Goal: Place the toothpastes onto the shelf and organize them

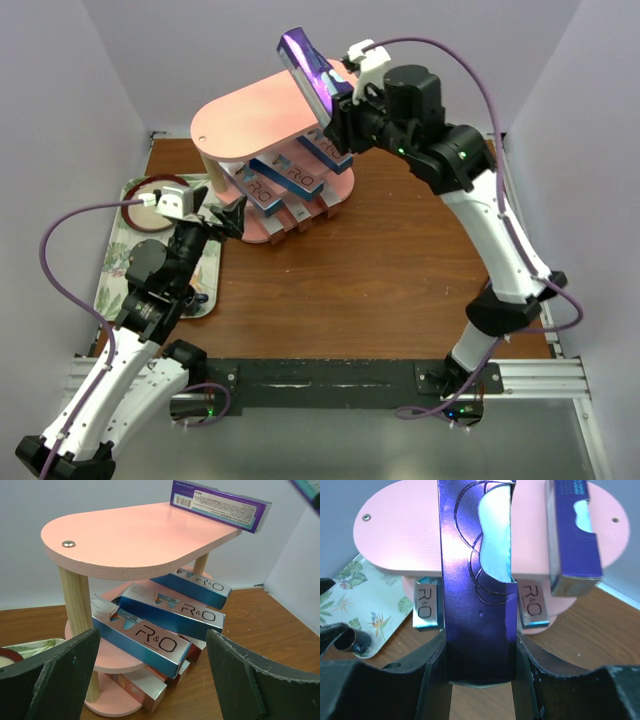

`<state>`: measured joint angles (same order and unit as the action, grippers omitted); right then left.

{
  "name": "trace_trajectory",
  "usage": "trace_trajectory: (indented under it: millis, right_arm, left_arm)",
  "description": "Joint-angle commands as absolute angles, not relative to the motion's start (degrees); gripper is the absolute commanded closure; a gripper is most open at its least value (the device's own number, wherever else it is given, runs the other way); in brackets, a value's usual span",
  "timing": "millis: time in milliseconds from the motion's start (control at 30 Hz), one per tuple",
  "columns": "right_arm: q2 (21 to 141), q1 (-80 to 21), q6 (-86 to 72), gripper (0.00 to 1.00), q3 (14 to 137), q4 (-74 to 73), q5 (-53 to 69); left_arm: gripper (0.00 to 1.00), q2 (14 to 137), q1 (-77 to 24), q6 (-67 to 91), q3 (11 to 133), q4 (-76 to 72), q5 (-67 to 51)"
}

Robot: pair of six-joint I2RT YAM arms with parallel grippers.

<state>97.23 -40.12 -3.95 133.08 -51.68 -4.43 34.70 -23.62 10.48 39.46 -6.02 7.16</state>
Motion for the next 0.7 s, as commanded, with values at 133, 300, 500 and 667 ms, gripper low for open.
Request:
trace_trajectory:
  millis: [133, 300, 500, 667]
  right_arm:
    - [105.37, -40.34, -1.58, 0.68, 141.58, -48.87, -0.53]
    - [108.10, -40.34, -1.58, 0.67, 141.77, -47.11, -0.70]
    - [109.69, -40.34, -1.84, 0.64, 141.42, -45.18, -3.95]
    - [109.86, -40.34, -2.37, 0.63, 140.63, -43.07, -6.15]
  left_arm:
    - [0.08, 35.07, -22.85, 10.55, 39.64, -8.35, 5.89]
    - [0.08, 35.07, -22.68, 10.55, 39.64, -8.35, 5.89]
    - [0.08, 35.16, -22.50, 10.55, 39.64, -8.35, 5.80]
    - [0.08, 34.89, -22.41, 10.63, 39.64, -8.35, 5.71]
